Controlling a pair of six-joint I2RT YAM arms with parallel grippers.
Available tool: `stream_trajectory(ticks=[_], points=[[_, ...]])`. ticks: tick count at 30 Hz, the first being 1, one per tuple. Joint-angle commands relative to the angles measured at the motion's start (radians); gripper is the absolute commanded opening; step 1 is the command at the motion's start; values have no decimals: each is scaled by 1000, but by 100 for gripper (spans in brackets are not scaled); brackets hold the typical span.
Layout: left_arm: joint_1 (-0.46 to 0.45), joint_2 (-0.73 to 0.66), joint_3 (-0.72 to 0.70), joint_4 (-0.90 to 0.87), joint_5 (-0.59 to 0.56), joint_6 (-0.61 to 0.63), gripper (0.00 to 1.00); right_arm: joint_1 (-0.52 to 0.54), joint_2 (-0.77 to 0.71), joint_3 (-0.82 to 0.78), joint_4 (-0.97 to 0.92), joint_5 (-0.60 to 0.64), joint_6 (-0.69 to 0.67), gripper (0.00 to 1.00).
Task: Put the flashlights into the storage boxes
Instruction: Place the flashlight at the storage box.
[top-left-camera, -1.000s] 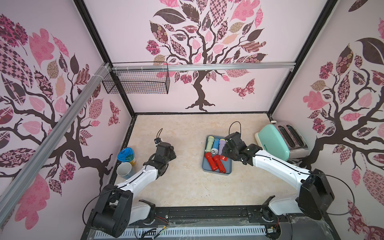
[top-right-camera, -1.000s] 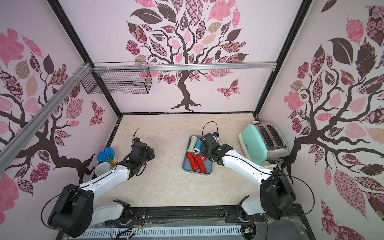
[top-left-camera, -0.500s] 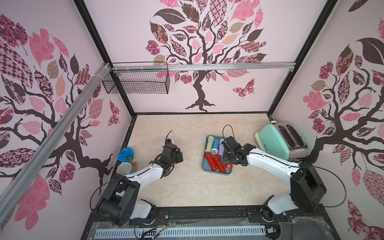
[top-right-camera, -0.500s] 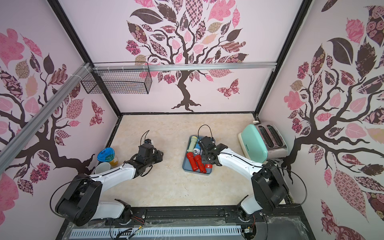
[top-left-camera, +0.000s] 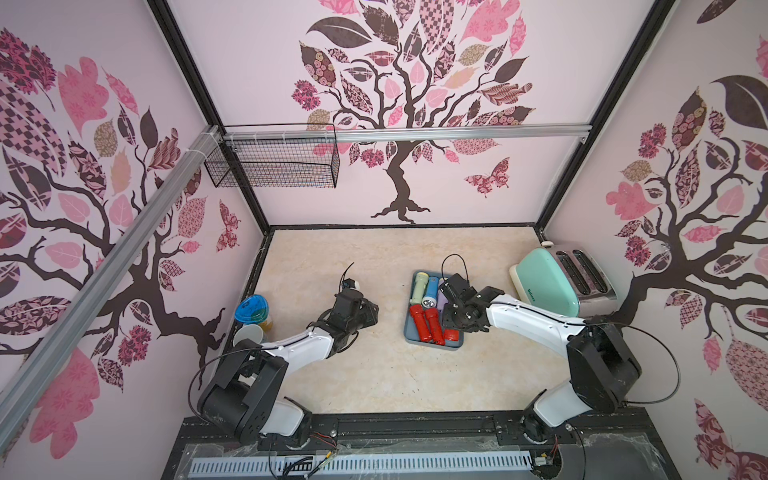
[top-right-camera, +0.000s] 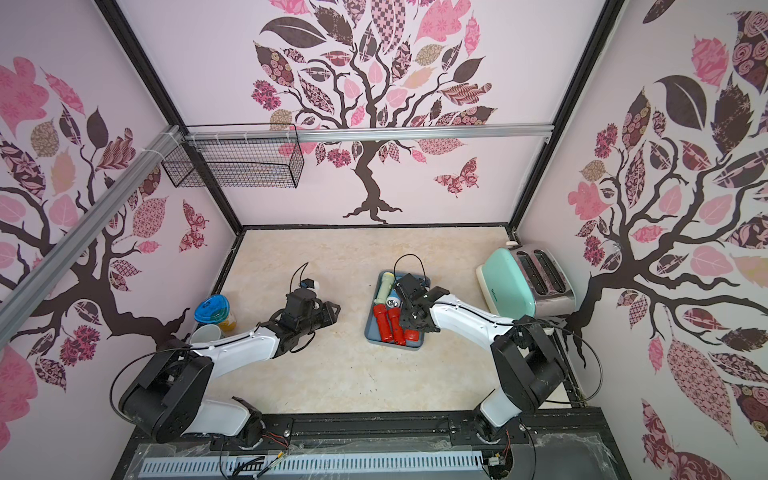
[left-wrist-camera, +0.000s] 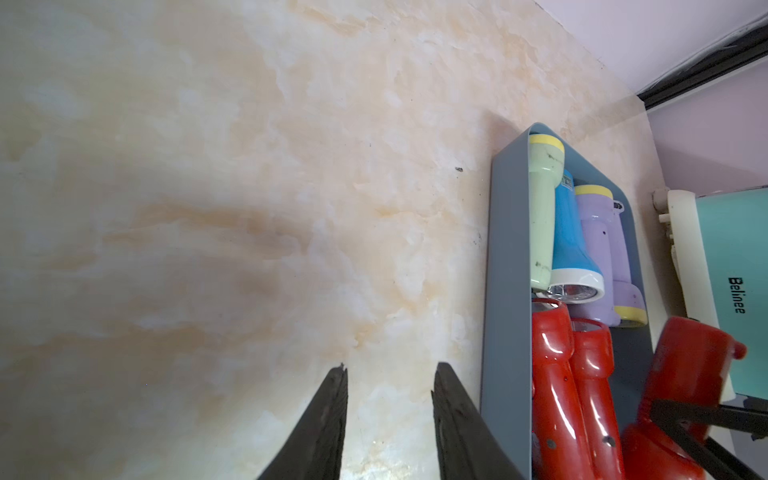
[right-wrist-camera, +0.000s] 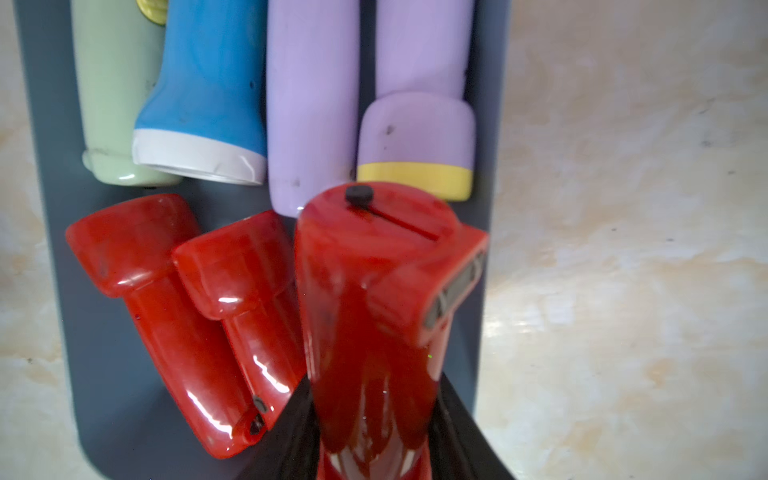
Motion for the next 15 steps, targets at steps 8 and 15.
stream_trajectory(ticks=[8, 15], points=[[-124, 38, 46, 26, -35, 18, 37, 0, 20, 10, -10, -25, 76, 44], [-125, 19, 89, -72, -79, 104, 38, -1, 7, 4, -13, -21, 79, 59]])
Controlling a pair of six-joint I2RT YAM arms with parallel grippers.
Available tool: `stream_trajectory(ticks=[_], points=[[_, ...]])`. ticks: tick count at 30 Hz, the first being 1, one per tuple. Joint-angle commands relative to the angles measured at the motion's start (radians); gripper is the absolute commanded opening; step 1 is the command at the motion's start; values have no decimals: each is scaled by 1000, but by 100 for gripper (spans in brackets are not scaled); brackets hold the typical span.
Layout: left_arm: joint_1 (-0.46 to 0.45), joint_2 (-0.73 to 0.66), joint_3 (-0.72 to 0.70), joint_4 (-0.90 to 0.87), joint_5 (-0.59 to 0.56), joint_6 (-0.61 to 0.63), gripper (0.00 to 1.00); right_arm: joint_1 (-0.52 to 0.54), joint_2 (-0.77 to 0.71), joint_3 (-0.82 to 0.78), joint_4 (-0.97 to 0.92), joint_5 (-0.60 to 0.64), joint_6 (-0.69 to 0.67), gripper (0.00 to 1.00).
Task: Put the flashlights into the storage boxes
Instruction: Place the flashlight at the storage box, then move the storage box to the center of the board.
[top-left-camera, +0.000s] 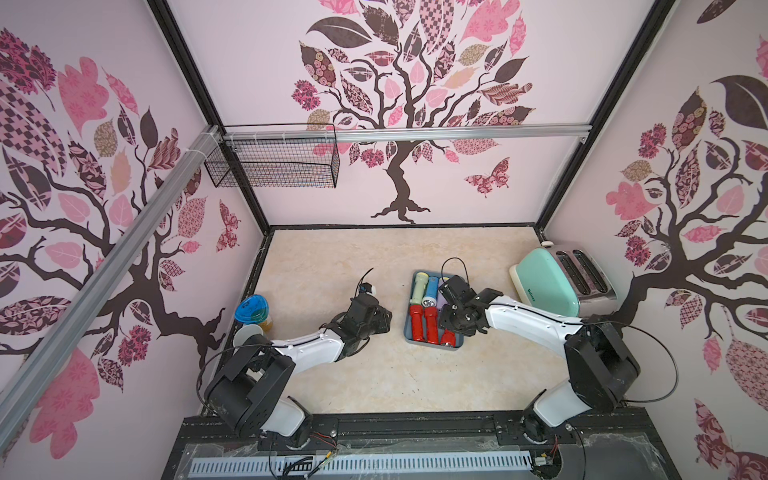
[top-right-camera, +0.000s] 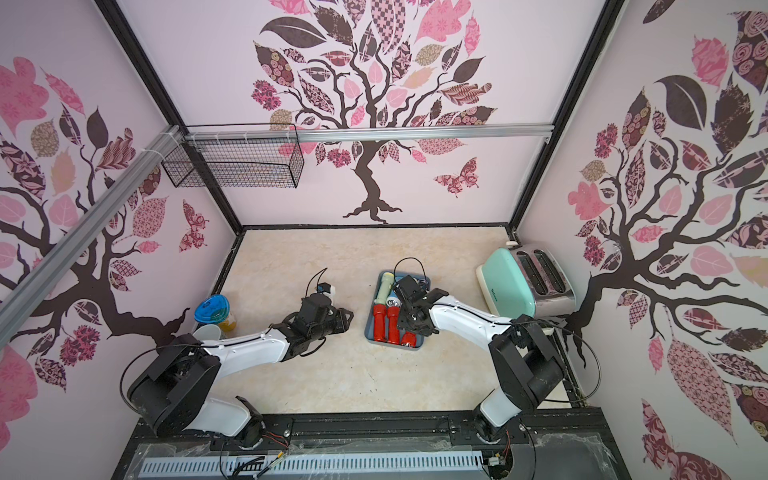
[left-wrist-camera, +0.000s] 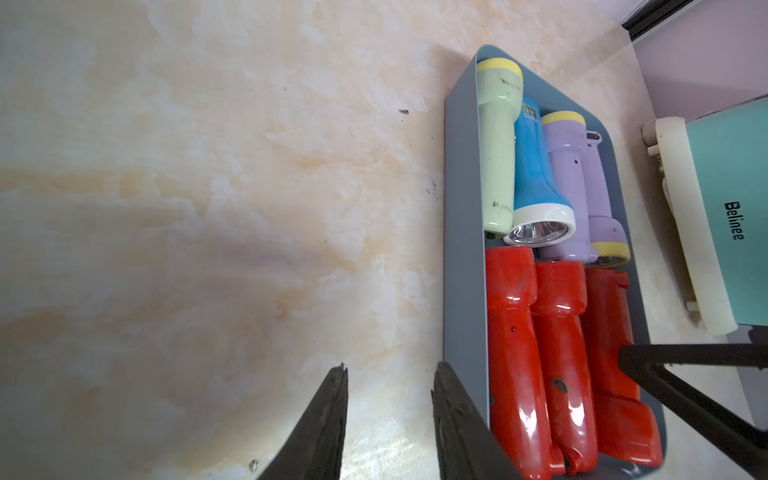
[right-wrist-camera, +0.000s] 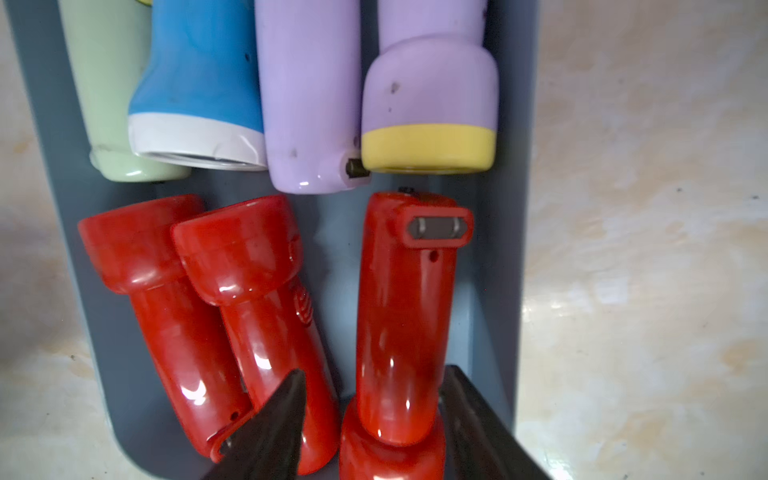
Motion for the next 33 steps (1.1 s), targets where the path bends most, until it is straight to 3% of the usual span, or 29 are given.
stream_trajectory(ticks=[1, 7, 11, 14, 22, 27, 33], points=[[1, -15, 61, -60, -35, 78, 38, 0, 1, 20, -28, 15, 5, 60], [1, 15, 79, -40, 43, 89, 39, -1, -44, 76, -61, 68, -31, 71], [-10, 38, 71, 39, 129, 69, 39, 0, -130, 84, -73, 171, -71, 83], [-33, 55, 78, 59, 148, 59, 40, -2, -187, 27, -66, 260, -95, 83], [-53, 123, 108, 75, 200, 49, 40, -72, -165, -128, 52, 161, -164, 51], [-52, 159, 129, 72, 233, 54, 39, -83, -34, -102, 80, 202, -190, 26], [-51, 159, 143, 37, 200, 56, 40, -106, 78, -9, 133, 251, -238, 9]])
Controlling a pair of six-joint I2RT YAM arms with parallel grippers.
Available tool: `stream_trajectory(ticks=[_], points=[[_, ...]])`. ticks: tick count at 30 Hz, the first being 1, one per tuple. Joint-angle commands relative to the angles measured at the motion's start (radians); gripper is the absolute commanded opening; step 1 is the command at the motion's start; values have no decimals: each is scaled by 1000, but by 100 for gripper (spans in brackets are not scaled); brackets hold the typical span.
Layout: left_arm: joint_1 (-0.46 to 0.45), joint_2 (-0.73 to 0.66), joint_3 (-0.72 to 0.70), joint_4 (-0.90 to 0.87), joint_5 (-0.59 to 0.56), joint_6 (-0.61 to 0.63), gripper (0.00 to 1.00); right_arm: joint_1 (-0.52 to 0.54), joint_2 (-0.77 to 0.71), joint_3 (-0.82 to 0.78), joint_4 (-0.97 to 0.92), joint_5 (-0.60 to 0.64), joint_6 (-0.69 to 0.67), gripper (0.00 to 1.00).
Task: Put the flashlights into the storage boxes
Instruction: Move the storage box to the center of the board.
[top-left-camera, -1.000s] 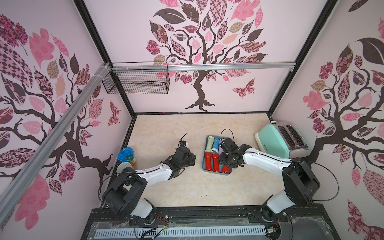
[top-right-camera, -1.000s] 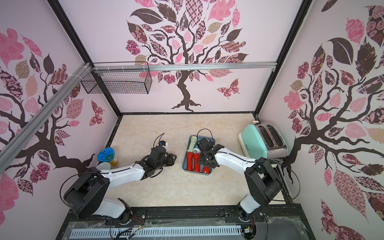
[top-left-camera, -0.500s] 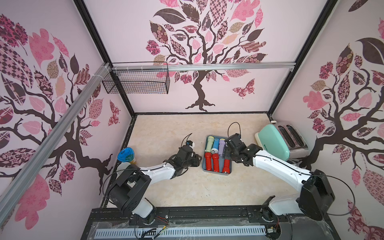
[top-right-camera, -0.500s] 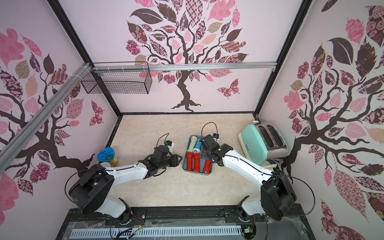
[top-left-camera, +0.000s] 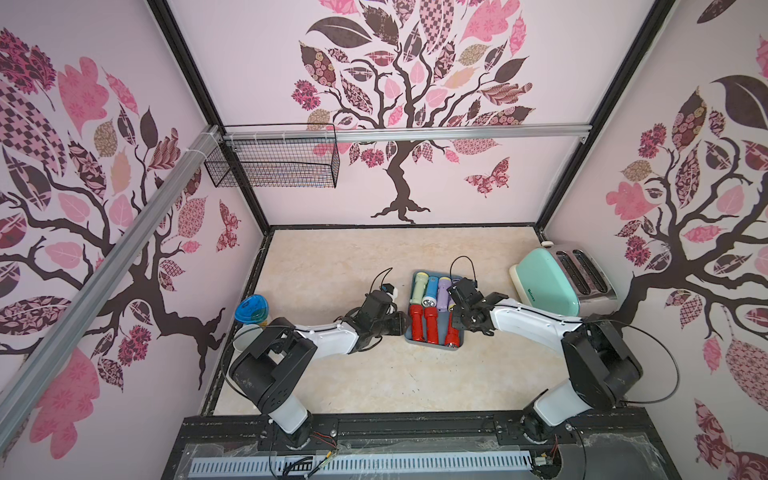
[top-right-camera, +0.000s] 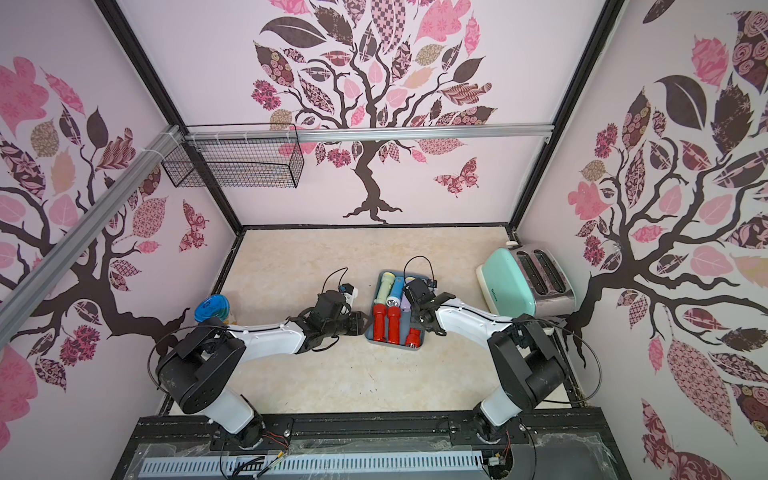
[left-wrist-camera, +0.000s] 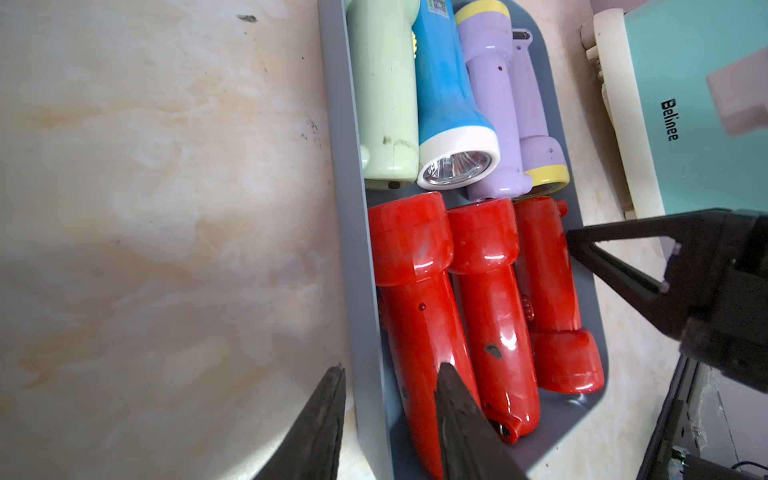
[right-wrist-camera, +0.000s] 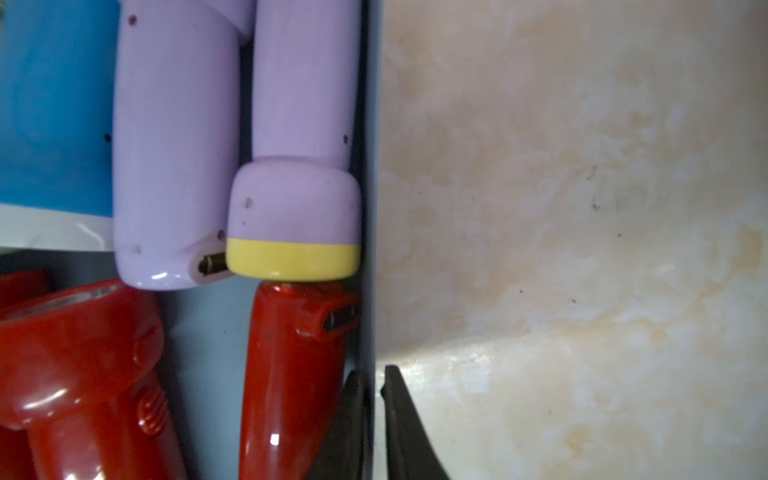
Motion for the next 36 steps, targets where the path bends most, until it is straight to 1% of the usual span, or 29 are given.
stream_trajectory(ticks=[1, 3, 5, 12, 13, 16, 17, 19, 20, 21, 22, 25, 26, 27, 28, 30, 31, 33, 34, 35, 36], points=[[1, -4, 49, -22, -32, 16, 40, -29, 77, 78, 30, 54, -40, 6], [10, -18, 54, -65, -72, 24, 40, -42, 136, 136, 35, 51, -54, 5], [28, -29, 46, -69, -91, 26, 40, -46, 187, 183, 41, 55, -69, 4], [143, -29, 29, -69, -85, 6, 40, -59, 327, 345, 1, 52, -75, 3], [154, -33, 25, -69, -89, 5, 40, -59, 332, 354, -5, 49, -70, 3], [171, -55, 25, -100, -132, 21, 42, -58, 339, 368, -15, 35, -46, 14], [171, -69, 25, -121, -159, 27, 43, -59, 338, 374, -23, 33, -39, 23], [170, -96, 20, -139, -202, 39, 44, -59, 325, 391, -45, 40, -42, 50], [171, -112, 11, -138, -215, 44, 45, -59, 314, 403, -65, 47, -50, 62], [170, -126, 4, -138, -228, 50, 45, -58, 300, 420, -85, 54, -57, 71], [171, -143, -3, -139, -243, 55, 45, -59, 281, 437, -111, 60, -68, 78], [170, -181, -18, -144, -281, 67, 45, -58, 190, 462, -160, 93, -88, 93], [170, -190, -19, -149, -292, 70, 45, -59, 149, 453, -158, 137, -90, 99], [170, -198, -19, -154, -299, 71, 45, -59, 110, 432, -149, 204, -89, 99], [171, -206, -18, -160, -303, 71, 45, -59, 59, 387, -109, 300, -98, 99], [170, -218, -23, -163, -306, 71, 45, -62, -53, 223, 96, 450, -201, 99], [170, -223, -25, -163, -309, 72, 46, -68, -120, 107, 240, 505, -289, 100], [171, -231, -30, -163, -318, 72, 46, -79, -228, -132, 609, 583, -488, 99], [171, -232, -31, -165, -323, 70, 46, -86, -277, -265, 827, 596, -609, 99], [170, -234, -31, -166, -326, 70, 46, -100, -318, -370, 1023, 560, -705, 99], [170, -235, -30, -168, -328, 70, 46, -114, -348, -459, 1158, 507, -750, 100]])
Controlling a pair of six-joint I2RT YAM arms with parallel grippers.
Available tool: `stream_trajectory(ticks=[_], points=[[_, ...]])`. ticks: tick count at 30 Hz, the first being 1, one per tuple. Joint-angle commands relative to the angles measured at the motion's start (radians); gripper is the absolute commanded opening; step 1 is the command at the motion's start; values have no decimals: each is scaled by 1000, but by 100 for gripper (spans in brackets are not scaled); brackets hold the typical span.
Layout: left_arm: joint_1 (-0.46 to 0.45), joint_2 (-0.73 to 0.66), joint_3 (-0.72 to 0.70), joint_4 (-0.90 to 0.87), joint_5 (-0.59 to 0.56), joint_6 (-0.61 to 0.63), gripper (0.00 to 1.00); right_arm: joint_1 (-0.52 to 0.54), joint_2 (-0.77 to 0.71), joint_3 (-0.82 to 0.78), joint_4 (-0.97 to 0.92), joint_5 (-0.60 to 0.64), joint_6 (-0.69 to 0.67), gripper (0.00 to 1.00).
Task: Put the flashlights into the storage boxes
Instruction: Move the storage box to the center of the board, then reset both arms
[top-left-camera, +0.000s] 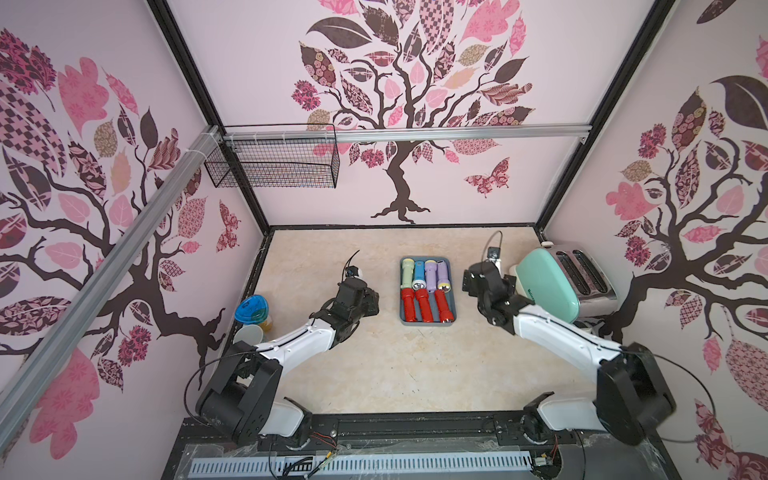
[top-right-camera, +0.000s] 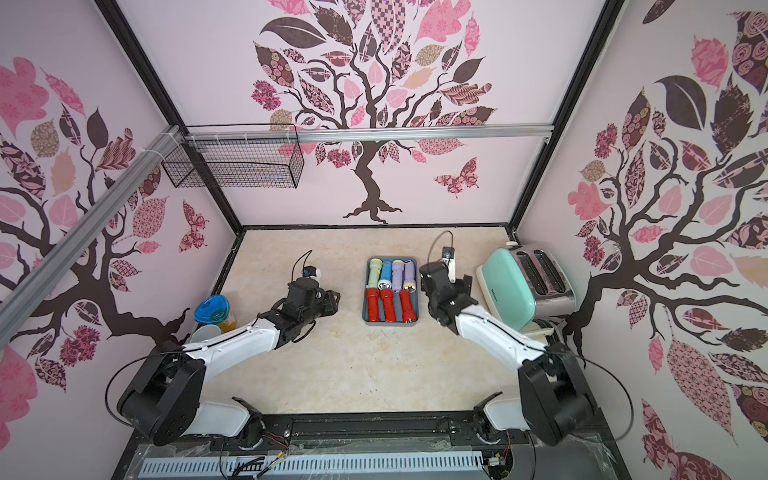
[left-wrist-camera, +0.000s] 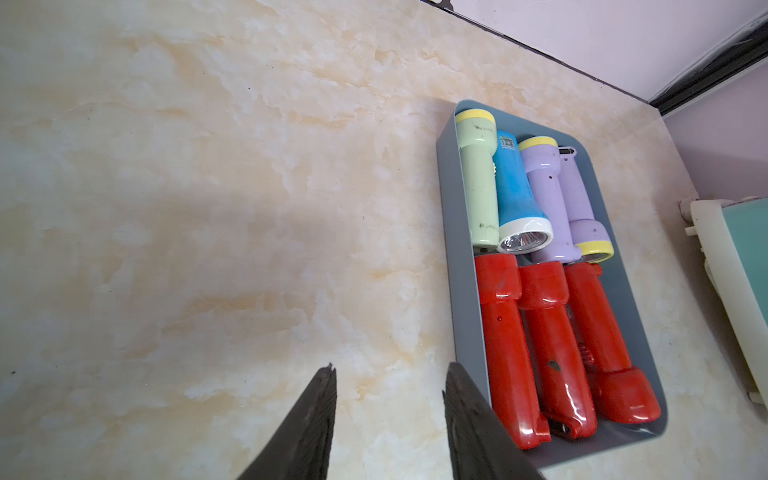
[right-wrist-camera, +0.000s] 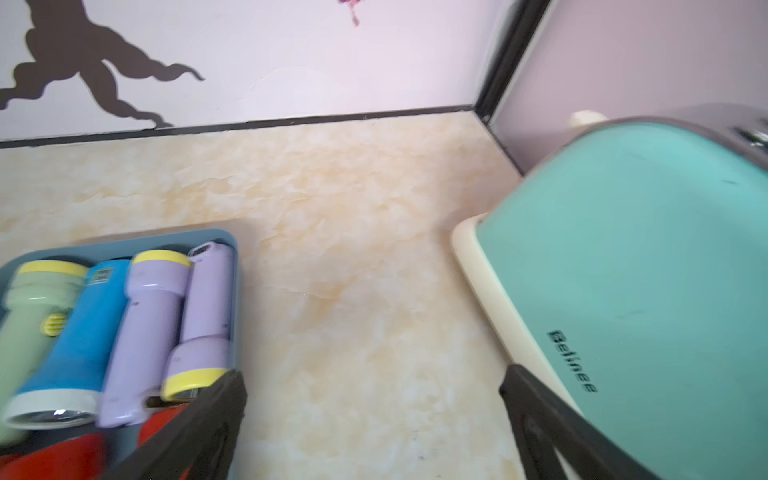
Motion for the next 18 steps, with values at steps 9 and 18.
stream_trajectory(ticks=[9, 18], points=[[-2, -15, -26, -18, -37, 12, 47, -130, 74, -361, 827, -97, -322, 99], [-12, -58, -18, -73, -144, 90, 52, -325, 251, -430, 1081, -314, -146, 99]])
